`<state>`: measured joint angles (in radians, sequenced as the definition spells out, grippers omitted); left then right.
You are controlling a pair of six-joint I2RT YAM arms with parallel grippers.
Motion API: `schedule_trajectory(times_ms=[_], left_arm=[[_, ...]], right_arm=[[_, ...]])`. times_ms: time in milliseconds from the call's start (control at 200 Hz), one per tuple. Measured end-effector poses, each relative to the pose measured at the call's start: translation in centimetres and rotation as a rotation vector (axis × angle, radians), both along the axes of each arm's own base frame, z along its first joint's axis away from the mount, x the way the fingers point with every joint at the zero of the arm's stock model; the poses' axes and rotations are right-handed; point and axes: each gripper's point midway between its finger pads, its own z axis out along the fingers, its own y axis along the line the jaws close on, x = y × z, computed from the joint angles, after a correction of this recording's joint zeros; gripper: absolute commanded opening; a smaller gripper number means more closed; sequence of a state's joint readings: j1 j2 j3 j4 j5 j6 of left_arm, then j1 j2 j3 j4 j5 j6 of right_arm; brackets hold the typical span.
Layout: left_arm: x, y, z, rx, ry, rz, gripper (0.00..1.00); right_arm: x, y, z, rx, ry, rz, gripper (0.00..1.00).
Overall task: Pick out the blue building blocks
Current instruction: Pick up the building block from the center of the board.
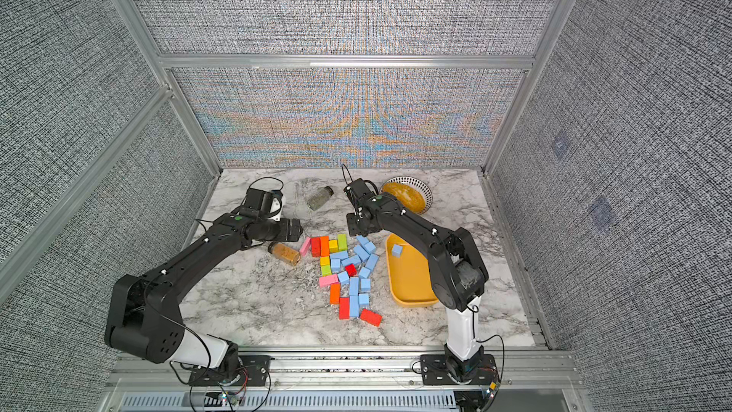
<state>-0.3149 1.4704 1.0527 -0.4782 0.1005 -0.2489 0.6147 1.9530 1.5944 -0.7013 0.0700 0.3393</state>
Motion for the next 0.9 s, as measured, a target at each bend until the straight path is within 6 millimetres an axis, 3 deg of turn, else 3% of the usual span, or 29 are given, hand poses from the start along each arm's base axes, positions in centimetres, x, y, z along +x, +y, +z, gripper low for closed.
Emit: schedule_trajectory(times_ms=[130, 315, 606, 721, 896], left_arm=[[0.2, 0.4, 0.2, -0.019, -0.008, 0.022, 1.0], [0.5, 0.4, 0.4, -0.029, -0.017, 0.024, 1.0], [0.6, 0.1, 0.9, -0.043, -0.031, 0.015, 1.0], [0.6, 0.1, 0.9, -0.043, -0.03, 0.014, 1.0], [0.6, 0.1, 1.1, -0.044, -0.036, 0.007, 1.0]], right_arm=[[-0.2, -1.9, -2.1, -0.058, 0.063, 0.025, 0.55], [-1.3, -2.1, -4.4, -0.086, 0.139, 0.105, 0.55], [-2.3, -3.2, -6.0, -0.126, 0.186, 0.135, 0.54], [-2.8, -3.4, -6.6, -0.132, 0.204, 0.14, 0.46], [-3.0, -3.3, -7.0, -0.125, 0.216, 0.141, 0.46]])
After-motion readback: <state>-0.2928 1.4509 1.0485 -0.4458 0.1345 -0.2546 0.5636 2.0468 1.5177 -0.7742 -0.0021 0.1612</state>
